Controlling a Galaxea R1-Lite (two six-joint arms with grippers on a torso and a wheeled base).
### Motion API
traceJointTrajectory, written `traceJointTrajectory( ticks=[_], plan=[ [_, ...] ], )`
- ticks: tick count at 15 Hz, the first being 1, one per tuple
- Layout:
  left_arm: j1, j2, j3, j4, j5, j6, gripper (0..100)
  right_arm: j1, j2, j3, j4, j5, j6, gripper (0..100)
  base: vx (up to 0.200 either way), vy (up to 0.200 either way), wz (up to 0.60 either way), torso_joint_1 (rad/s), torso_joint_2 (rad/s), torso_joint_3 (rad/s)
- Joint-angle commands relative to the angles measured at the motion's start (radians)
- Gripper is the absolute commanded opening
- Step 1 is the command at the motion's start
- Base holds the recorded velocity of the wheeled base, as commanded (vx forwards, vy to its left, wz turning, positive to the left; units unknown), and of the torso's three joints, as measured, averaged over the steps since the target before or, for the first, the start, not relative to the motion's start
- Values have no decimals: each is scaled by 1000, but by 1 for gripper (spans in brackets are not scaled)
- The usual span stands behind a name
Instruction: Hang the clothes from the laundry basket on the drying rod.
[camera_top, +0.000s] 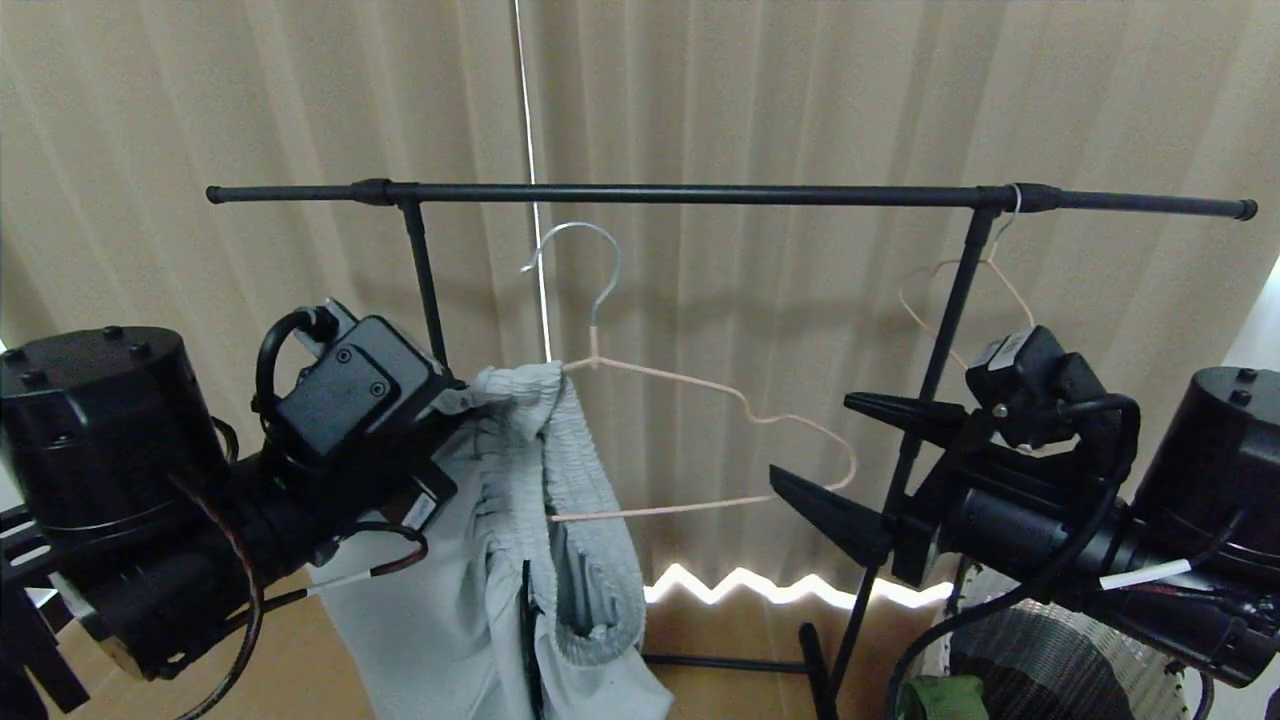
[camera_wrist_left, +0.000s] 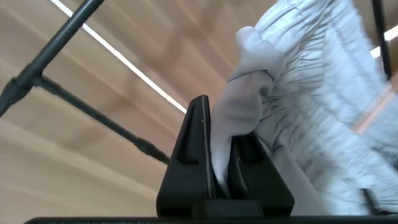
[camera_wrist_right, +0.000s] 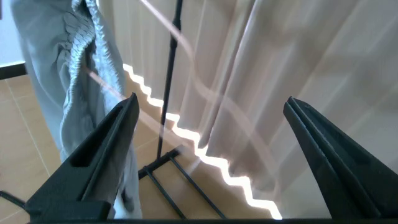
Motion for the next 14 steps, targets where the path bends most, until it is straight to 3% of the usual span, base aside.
traceJointTrajectory(
  ticks=[1,4,7,10,14],
  plan=[
    [12,16,-1,0,53,-60,0,-34,-4,3,1,1,-2,100,0,0,0,0,0,0],
    [10,22,-17,-2,99,-165,0,-43,-4,21,1,-9,-2,100,0,0,0,0,0,0],
    [7,15,-28,-6,99,-240,0,-41,8,41,16,-91,-2,100,0,0,0,0,0,0],
    [-14,4,-73,-8,90,-312,0,-9,39,58,15,-90,9,100,0,0,0,0,0,0],
    [-69,10,-134,-8,90,-369,0,150,62,21,16,-102,209,100,0,0,0,0,0,0]
  ],
)
